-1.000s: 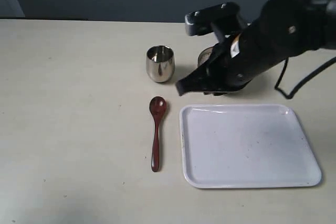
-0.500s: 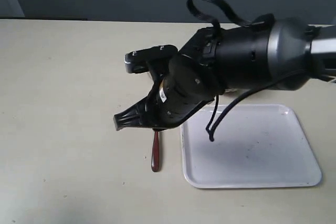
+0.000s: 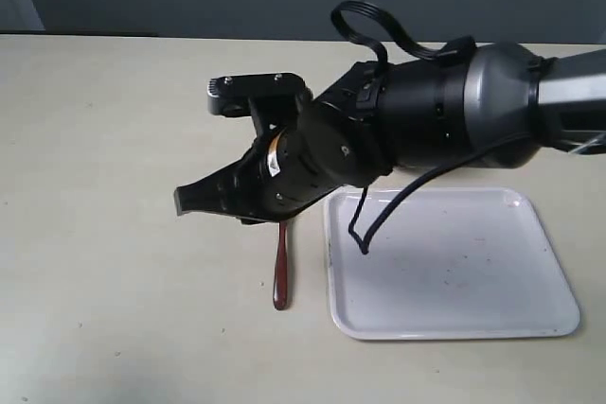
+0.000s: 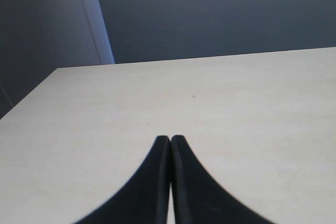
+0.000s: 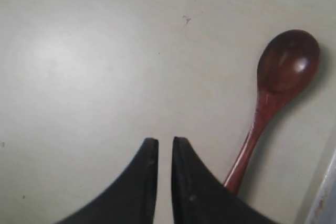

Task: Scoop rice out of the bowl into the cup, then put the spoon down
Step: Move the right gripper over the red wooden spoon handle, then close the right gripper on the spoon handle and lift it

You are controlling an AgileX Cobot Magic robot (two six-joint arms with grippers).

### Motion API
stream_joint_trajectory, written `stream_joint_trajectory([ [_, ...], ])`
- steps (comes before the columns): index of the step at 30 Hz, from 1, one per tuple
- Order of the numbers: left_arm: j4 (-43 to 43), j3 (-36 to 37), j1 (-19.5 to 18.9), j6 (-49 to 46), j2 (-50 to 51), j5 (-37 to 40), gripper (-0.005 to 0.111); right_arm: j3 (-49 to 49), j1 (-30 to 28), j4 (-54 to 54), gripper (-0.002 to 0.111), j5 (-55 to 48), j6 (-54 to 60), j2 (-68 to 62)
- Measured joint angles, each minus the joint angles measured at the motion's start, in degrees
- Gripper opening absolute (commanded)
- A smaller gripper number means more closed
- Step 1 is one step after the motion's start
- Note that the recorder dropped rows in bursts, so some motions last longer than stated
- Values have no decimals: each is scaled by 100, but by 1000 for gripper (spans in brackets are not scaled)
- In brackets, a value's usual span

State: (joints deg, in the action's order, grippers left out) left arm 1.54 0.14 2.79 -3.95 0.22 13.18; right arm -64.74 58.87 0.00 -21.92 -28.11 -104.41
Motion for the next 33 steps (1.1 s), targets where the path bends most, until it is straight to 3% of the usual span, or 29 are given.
stream_joint_trajectory([
  [3, 0, 0, 0, 0, 0, 0, 0, 0, 0, 0, 14, -214, 0, 0],
  [9, 0, 0, 0, 0, 0, 0, 0, 0, 0, -81, 52, -885, 0, -178],
  [33, 0, 0, 0, 0, 0, 0, 0, -55, 0, -81, 44, -840, -287, -910],
])
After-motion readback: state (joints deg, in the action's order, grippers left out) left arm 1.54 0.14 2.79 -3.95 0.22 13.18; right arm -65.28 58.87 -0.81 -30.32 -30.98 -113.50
